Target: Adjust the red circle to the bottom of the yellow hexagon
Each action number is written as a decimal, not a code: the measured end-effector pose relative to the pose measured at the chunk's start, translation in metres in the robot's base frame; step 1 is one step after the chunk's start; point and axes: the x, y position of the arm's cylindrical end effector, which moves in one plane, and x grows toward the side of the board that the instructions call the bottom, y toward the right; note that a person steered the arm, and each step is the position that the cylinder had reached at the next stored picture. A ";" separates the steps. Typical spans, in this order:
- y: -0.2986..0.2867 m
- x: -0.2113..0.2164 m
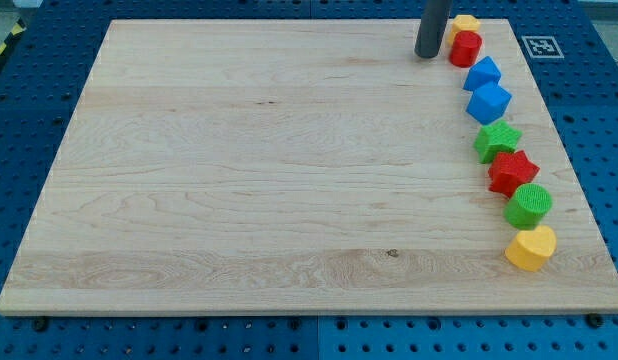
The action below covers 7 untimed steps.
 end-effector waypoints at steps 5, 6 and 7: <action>0.021 0.002; 0.021 0.002; 0.021 0.006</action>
